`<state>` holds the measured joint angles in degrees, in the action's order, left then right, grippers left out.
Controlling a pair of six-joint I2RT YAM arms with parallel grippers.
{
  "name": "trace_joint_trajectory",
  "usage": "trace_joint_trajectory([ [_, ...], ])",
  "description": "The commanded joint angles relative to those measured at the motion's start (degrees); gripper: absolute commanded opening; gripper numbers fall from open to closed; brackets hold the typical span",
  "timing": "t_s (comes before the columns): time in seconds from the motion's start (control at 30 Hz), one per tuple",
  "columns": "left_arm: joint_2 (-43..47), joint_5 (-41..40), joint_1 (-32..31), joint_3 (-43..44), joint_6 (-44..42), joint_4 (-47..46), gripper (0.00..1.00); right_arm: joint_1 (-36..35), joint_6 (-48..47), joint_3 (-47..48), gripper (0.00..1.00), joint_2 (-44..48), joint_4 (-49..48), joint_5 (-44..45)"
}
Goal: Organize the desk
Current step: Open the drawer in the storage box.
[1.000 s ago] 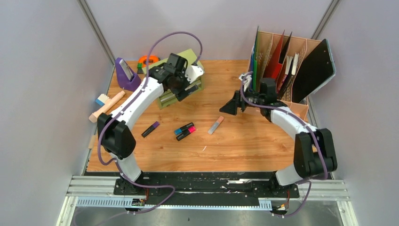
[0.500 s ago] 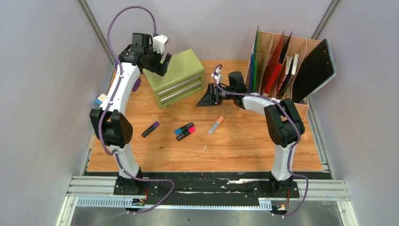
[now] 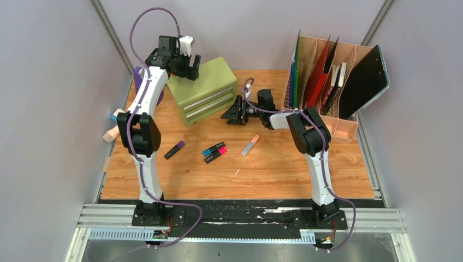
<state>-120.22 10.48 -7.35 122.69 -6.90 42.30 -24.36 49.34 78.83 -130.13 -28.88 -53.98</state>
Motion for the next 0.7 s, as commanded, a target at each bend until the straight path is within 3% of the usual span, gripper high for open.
trace_joint_trajectory([
  [0.0, -0.82, 4.66, 0.41, 1.41, 3.50, -1.30, 0.97, -0.41, 9.63, 3.45, 0.83, -3.17, -11.89, 1.36],
  [0.37, 1.08, 17.12, 0.37, -8.68, 4.38, -1.07, 0.95, -0.43, 12.55, 14.14, 0.76, -10.28, -9.88, 3.26],
  [0.67, 3.87, 22.15, 0.39, -15.87, 8.95, -0.31, 0.91, -0.22, 15.09, 14.08, 0.70, -11.07, -11.17, 3.45],
])
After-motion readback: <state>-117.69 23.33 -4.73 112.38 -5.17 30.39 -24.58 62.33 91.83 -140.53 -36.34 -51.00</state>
